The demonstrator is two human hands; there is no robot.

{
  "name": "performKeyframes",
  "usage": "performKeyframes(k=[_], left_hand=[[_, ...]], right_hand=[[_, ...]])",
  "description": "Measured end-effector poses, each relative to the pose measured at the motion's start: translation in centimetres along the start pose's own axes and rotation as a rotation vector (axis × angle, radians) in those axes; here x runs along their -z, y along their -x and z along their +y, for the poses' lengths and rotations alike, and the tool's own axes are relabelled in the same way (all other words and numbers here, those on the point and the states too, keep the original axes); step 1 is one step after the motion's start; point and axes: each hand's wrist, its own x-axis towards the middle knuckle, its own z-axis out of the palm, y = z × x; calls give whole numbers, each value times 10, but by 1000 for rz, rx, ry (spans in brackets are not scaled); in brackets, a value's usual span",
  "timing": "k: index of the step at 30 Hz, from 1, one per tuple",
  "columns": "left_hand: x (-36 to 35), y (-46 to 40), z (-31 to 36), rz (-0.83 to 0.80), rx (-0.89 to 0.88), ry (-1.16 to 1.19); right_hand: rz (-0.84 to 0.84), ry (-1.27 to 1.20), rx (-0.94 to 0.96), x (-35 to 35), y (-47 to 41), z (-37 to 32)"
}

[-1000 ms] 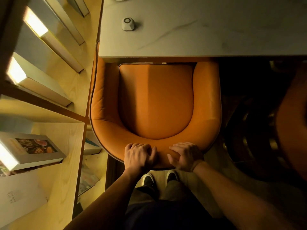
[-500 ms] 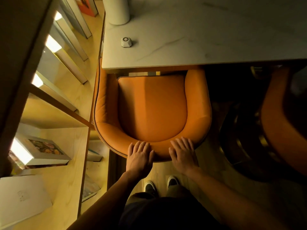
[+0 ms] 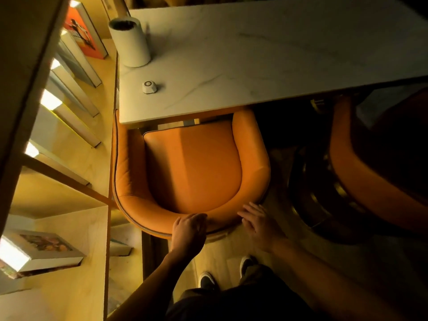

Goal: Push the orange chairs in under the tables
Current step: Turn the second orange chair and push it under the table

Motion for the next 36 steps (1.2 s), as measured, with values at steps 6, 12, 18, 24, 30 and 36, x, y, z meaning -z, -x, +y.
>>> performKeyframes(k=[6, 12, 18, 24, 30, 36], left_hand=[[-3, -24, 51, 15, -54, 51], [-36, -65, 120, -67, -76, 69], [-90, -96, 206, -135, -197, 130], [-141, -106, 273, -138, -260, 70], [-181, -112, 333, -166, -427, 8], [-215, -136, 367, -303, -460, -32]], right_hand=[[64, -110, -143, 30, 11, 37], [150, -123, -224, 87, 37, 97], [211, -92, -322, 136, 78, 179], [385, -122, -482, 159, 117, 261], [356, -153, -615, 171, 148, 336], [505, -87, -661, 206, 164, 355]])
